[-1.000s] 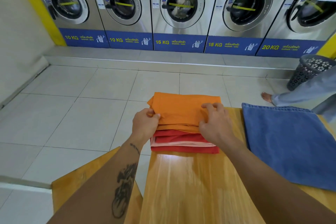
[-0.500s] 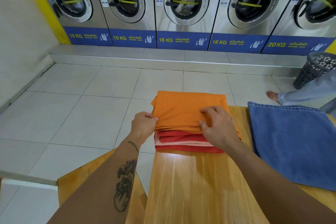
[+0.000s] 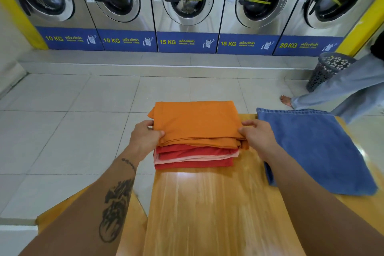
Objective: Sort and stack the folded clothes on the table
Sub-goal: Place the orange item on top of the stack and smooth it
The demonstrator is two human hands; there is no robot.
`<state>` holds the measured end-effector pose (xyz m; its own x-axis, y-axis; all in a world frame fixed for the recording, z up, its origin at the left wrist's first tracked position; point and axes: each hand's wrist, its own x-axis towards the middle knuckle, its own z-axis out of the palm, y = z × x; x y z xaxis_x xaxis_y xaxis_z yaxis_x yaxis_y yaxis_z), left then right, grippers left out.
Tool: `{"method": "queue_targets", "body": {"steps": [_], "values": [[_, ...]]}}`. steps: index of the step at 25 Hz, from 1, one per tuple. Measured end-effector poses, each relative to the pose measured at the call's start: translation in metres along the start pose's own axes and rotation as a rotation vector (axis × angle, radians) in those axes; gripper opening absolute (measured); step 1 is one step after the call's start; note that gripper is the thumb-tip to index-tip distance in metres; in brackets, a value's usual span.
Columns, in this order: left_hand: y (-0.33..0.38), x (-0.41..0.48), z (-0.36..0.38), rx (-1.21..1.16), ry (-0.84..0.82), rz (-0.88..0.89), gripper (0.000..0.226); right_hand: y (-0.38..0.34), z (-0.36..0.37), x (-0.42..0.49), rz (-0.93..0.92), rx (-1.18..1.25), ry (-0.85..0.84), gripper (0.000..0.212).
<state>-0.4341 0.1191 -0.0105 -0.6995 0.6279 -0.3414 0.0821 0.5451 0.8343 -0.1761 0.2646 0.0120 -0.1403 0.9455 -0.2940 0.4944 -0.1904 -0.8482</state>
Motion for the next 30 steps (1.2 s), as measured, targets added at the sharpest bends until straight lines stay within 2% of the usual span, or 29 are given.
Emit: {"method": "queue_targets", "body": {"steps": [3,5,8,10,13,16,18,20,23,27,30], "values": [[-0.01,0.001,-0.005,-0.265,-0.008,-0.074,0.046,0.005,-0.006,0.0,-0.016,0.083,0.003,0.026],[-0.022,-0.003,-0.006,-0.326,-0.025,-0.141,0.045,0.018,-0.007,0.001,0.068,0.125,-0.056,0.028],[-0.034,-0.003,-0.002,-0.206,-0.018,-0.158,0.05,0.03,-0.004,0.003,0.265,0.231,-0.194,0.033],[-0.025,-0.002,-0.001,-0.149,-0.012,-0.13,0.049,0.025,-0.006,0.004,0.311,0.249,-0.207,0.025],[-0.002,0.005,-0.004,-0.074,0.065,-0.064,0.051,0.01,-0.008,0.009,0.257,0.218,-0.202,0.01],[0.021,0.014,-0.002,-0.064,0.244,-0.018,0.053,-0.011,-0.002,0.023,0.181,0.189,-0.162,0.007],[0.031,0.026,0.003,-0.07,0.289,-0.044,0.053,-0.024,0.007,0.036,0.135,0.129,-0.114,0.016],[0.035,0.039,0.01,-0.035,0.204,-0.045,0.055,-0.032,0.017,0.047,0.094,0.075,-0.113,0.022],[0.034,0.051,0.019,0.015,0.113,-0.012,0.048,-0.027,0.02,0.057,0.103,0.082,-0.139,0.02],[0.013,0.055,0.022,-0.113,0.205,-0.039,0.038,-0.007,0.022,0.057,0.243,0.129,-0.174,0.052],[0.01,0.052,0.021,0.04,0.203,-0.013,0.038,-0.006,0.026,0.053,0.198,0.074,-0.13,0.046]]}}
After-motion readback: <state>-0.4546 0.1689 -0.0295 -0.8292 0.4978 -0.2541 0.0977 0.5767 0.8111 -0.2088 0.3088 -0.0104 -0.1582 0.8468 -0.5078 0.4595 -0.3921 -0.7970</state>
